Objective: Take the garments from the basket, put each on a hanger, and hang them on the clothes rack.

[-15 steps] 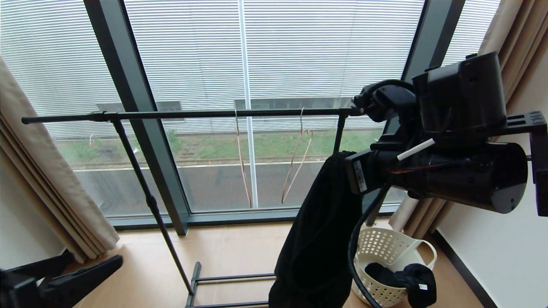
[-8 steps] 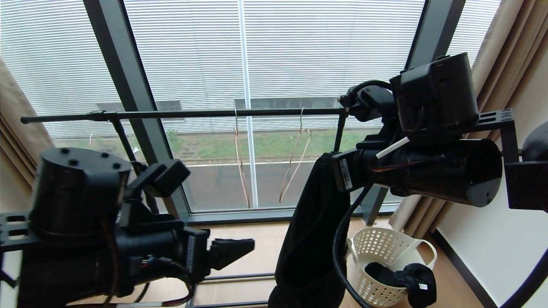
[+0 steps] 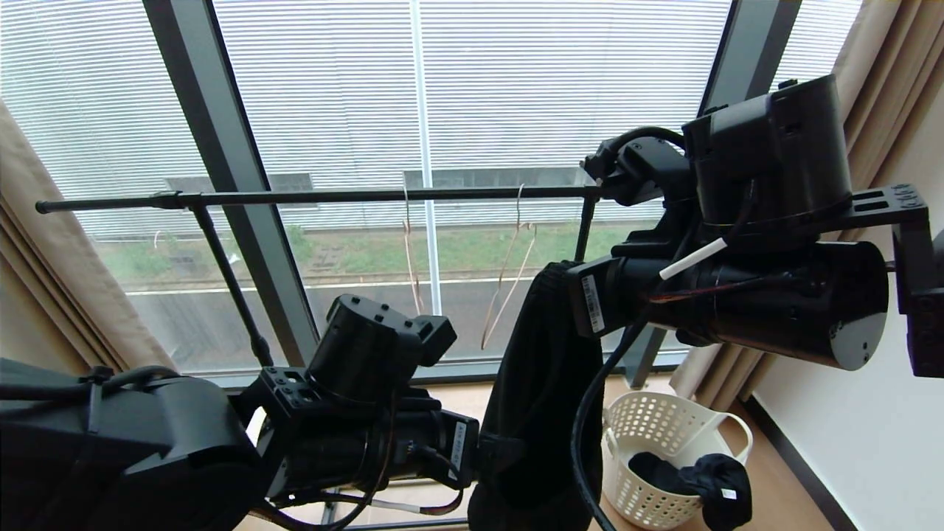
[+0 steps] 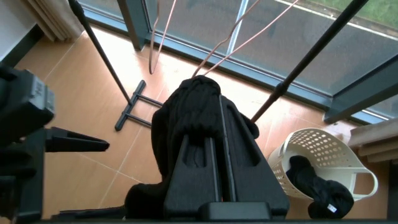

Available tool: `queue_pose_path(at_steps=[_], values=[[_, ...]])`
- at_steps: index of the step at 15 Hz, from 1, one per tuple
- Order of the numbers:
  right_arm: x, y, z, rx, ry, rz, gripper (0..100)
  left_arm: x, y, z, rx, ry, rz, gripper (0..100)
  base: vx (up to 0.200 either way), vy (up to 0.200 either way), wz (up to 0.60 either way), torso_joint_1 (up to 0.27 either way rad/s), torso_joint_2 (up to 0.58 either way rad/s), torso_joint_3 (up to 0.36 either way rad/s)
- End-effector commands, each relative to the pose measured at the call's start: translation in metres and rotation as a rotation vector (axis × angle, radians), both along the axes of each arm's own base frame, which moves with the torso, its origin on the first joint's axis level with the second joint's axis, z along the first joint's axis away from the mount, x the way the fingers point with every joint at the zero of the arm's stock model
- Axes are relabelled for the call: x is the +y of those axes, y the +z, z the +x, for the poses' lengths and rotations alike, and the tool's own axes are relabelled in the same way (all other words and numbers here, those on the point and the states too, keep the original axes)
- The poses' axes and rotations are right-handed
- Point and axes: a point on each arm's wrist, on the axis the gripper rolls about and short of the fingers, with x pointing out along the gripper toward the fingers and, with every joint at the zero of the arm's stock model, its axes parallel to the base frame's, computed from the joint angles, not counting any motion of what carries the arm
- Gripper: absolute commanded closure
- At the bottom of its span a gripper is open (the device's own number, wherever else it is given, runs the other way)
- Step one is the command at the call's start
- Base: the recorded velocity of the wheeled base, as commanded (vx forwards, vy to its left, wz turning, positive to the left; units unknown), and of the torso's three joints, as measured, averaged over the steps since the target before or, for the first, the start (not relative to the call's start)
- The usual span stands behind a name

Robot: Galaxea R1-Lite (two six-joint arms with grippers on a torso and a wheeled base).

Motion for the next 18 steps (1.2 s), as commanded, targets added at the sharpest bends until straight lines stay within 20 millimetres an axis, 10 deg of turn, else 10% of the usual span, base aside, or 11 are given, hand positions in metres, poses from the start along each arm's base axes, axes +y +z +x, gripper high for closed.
queue_pose_path(at_steps=[1,18], values=[[-0.001,0.003,-0.002,-0.006,0.002,0.007,100,-0.01,-0.011,0.005,0.019,-0.012,0.019,0,0.0,0.0,0.0,0.0,0.0,0.0],[-0.009,0.017,-0.011,-0.039,0.004,0.039,100,-0.024,-0.046,0.004,0.103,-0.016,0.065,0,0.0,0.0,0.0,0.0,0.0,0.0]])
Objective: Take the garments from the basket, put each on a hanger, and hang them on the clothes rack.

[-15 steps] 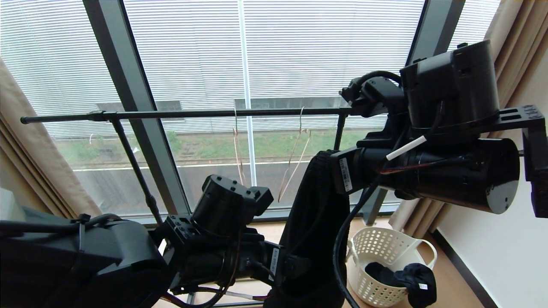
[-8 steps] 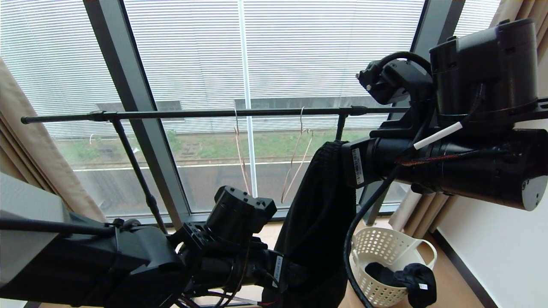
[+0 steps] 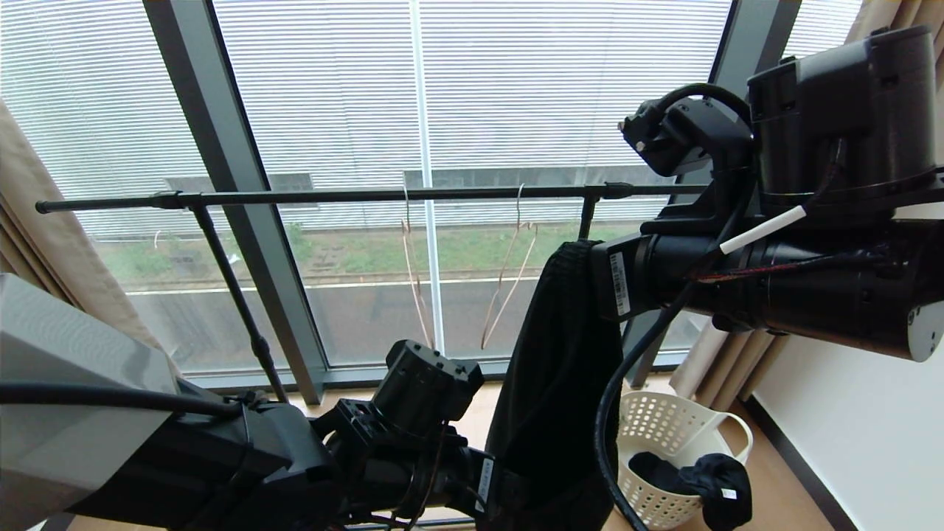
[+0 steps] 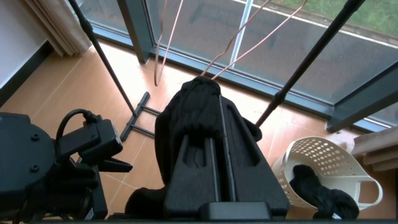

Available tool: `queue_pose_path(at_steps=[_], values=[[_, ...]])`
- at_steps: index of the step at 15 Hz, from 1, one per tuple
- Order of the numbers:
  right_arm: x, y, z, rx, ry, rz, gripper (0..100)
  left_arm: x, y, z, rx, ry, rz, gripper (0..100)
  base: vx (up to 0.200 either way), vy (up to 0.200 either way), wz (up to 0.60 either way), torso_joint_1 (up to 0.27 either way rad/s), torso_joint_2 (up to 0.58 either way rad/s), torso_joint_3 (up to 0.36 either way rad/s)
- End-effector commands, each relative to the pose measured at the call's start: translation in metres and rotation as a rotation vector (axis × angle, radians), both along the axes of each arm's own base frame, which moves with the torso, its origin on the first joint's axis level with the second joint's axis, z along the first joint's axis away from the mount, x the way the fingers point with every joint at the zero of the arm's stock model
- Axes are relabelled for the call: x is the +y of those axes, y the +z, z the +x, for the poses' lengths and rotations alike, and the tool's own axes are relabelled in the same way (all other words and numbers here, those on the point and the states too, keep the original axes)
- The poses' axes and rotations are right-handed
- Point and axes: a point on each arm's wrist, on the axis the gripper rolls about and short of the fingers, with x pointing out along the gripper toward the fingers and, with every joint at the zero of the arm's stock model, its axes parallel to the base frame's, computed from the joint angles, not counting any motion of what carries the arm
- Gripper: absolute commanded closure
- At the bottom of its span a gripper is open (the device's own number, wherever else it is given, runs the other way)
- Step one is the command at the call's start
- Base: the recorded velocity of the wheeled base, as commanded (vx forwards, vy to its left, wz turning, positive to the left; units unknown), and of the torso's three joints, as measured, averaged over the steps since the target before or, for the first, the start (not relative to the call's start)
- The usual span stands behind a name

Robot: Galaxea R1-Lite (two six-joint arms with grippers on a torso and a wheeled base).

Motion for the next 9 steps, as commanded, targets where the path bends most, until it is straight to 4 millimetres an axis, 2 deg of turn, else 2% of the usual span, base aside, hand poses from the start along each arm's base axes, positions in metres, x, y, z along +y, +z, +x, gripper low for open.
queue_pose_path(at_steps=[1,4,8,9], values=[[0.001,-0.001,0.001,0.002,-0.001,-0.003,100,-0.001,0.005,-0.003,-0.007,-0.004,-0.014,0,0.0,0.0,0.0,0.0,0.0,0.0],[0.003,0.001,0.003,-0.028,-0.022,0.024,100,-0.003,0.012,-0.001,-0.013,0.042,-0.081,0,0.0,0.0,0.0,0.0,0.0,0.0],[0.007,-0.002,0.003,-0.033,-0.028,0.02,100,-0.01,0.002,-0.006,0.008,0.02,-0.057,0,0.0,0.0,0.0,0.0,0.0,0.0],[0.007,-0.002,0.003,-0.033,-0.028,0.02,100,-0.011,0.002,-0.006,0.009,0.019,-0.056,100,0.0,0.0,0.0,0.0,0.0,0.0]])
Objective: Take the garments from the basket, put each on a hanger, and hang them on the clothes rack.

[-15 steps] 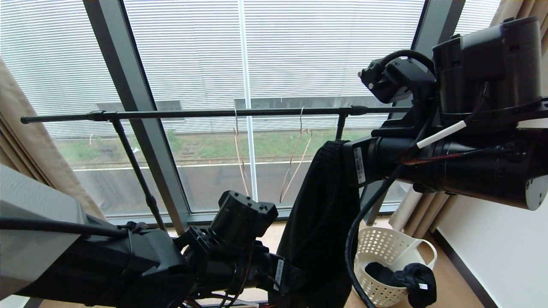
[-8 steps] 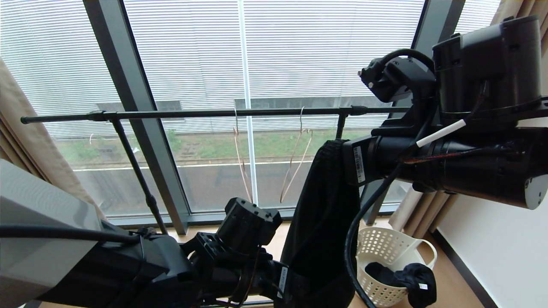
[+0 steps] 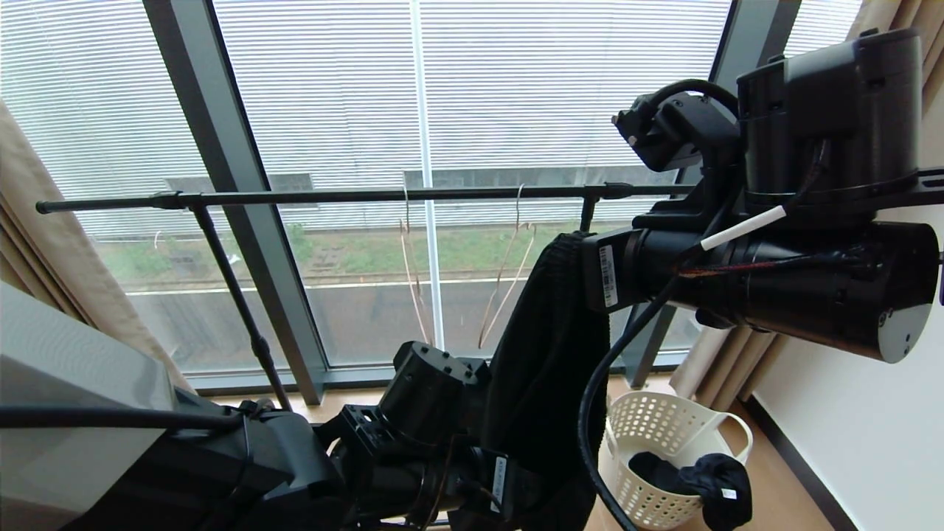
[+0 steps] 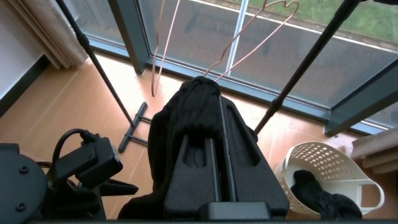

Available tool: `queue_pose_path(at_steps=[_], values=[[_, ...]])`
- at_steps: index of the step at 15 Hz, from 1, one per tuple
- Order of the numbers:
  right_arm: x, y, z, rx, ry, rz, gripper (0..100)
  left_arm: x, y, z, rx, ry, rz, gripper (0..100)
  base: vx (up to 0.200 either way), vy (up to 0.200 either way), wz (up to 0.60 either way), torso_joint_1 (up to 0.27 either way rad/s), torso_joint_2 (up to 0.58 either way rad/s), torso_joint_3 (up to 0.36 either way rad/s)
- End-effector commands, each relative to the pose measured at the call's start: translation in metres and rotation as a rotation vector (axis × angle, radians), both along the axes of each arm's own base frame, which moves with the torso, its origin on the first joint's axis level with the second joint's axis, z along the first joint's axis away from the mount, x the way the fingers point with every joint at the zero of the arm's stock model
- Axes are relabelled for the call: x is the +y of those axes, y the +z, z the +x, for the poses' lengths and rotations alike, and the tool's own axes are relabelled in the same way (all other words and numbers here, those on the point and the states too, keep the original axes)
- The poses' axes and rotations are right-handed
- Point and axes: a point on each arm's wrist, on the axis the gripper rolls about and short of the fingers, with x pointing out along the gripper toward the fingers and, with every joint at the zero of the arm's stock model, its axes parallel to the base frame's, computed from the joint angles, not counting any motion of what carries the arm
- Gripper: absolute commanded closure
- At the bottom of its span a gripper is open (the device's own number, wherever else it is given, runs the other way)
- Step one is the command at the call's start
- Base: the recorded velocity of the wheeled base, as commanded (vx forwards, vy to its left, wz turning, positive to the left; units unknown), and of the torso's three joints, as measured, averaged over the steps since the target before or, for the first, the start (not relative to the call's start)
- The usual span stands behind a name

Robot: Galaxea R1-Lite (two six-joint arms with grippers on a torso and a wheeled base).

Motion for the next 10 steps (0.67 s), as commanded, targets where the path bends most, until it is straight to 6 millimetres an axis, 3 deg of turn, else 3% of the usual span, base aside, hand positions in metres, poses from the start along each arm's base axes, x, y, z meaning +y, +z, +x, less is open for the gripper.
queue_pose_path(at_steps=[1,6,10], values=[[0.001,-0.001,0.001,0.002,-0.001,-0.004,100,-0.001,-0.001,-0.001,0.001,-0.003,0.001,100,0.0,0.0,0.0,0.0,0.0,0.0],[-0.009,0.0,0.011,-0.004,-0.049,-0.002,100,0.015,0.016,-0.01,-0.033,0.017,-0.019,100,0.0,0.0,0.0,0.0,0.0,0.0],[-0.029,0.003,0.024,-0.015,-0.121,-0.011,100,0.056,0.045,-0.014,-0.106,0.122,-0.055,100,0.0,0.0,0.0,0.0,0.0,0.0]])
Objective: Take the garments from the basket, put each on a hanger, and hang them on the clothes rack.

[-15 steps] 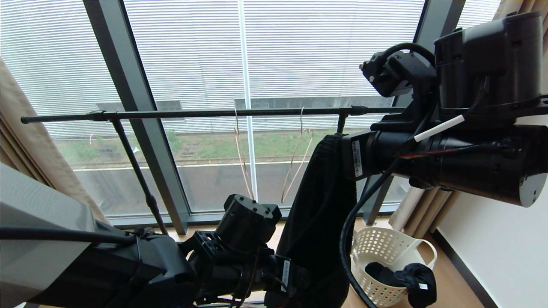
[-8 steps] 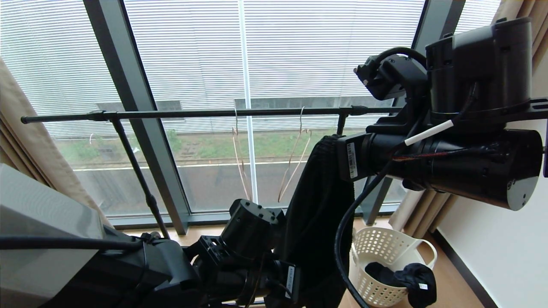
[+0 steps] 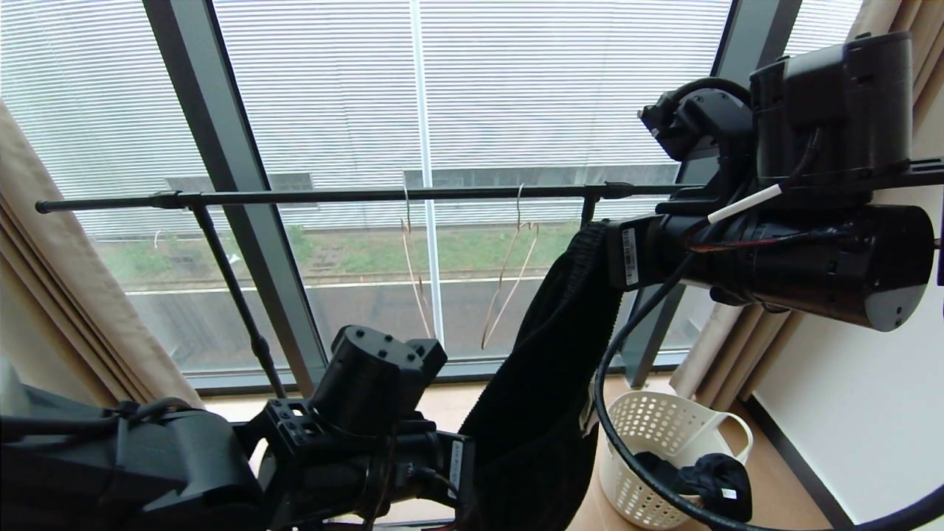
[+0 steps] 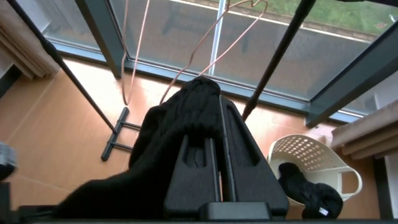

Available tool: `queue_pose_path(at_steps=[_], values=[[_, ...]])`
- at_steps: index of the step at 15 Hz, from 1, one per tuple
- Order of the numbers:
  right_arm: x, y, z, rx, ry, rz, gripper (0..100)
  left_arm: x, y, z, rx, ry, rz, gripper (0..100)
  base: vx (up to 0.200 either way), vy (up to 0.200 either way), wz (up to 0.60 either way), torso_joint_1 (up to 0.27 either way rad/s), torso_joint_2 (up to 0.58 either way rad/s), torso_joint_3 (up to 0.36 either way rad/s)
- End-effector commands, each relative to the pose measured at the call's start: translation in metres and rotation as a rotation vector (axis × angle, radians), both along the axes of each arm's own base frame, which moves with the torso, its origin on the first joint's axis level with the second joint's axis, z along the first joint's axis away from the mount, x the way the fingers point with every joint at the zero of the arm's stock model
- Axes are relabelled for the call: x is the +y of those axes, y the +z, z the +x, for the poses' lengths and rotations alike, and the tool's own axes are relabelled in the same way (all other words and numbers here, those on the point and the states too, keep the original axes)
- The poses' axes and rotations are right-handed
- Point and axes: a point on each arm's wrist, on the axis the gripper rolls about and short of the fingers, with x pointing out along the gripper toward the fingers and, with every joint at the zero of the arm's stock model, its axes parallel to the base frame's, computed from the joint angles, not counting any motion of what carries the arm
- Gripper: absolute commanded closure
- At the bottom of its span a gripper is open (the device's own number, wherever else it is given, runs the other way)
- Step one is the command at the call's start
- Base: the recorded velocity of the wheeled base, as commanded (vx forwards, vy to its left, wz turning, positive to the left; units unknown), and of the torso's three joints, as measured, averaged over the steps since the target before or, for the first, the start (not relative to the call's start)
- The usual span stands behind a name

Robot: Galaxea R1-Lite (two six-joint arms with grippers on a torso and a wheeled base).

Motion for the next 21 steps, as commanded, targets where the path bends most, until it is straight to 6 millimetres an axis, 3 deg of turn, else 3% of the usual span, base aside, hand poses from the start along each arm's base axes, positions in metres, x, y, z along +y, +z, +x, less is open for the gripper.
queue_pose_path(at_steps=[1,4,5,6,11,14,18,20,21], values=[[-0.009,0.004,0.002,-0.011,-0.025,-0.003,100,0.025,0.022,-0.004,-0.06,0.051,-0.041,100,0.0,0.0,0.0,0.0,0.0,0.0],[-0.016,-0.002,0.002,-0.006,-0.021,-0.071,100,0.053,0.047,-0.001,-0.162,0.136,-0.032,100,0.0,0.0,0.0,0.0,0.0,0.0],[-0.016,-0.002,0.003,-0.006,-0.022,-0.072,100,0.054,0.048,-0.001,-0.165,0.137,-0.031,100,0.0,0.0,0.0,0.0,0.0,0.0],[-0.023,-0.007,-0.001,-0.008,-0.006,-0.141,100,0.073,0.071,0.006,-0.27,0.155,0.006,100,0.0,0.0,0.0,0.0,0.0,0.0],[-0.022,-0.017,-0.001,0.009,0.015,-0.19,100,0.077,0.12,0.015,-0.256,0.143,0.177,100,0.0,0.0,0.0,0.0,0.0,0.0],[-0.021,-0.018,-0.001,0.014,0.019,-0.189,100,0.073,0.125,0.015,-0.212,0.109,0.329,100,0.0,0.0,0.0,0.0,0.0,0.0],[-0.022,-0.022,-0.002,0.027,0.026,-0.199,100,0.064,0.124,0.014,-0.216,0.083,0.334,100,0.0,0.0,0.0,0.0,0.0,0.0],[-0.026,-0.029,-0.007,0.037,0.06,-0.265,100,0.058,0.124,0.022,-0.228,0.086,0.322,100,0.0,0.0,0.0,0.0,0.0,0.0],[-0.035,-0.032,-0.021,0.025,0.135,-0.338,100,0.054,0.129,0.028,-0.247,0.09,0.307,100,0.0,0.0,0.0,0.0,0.0,0.0]])
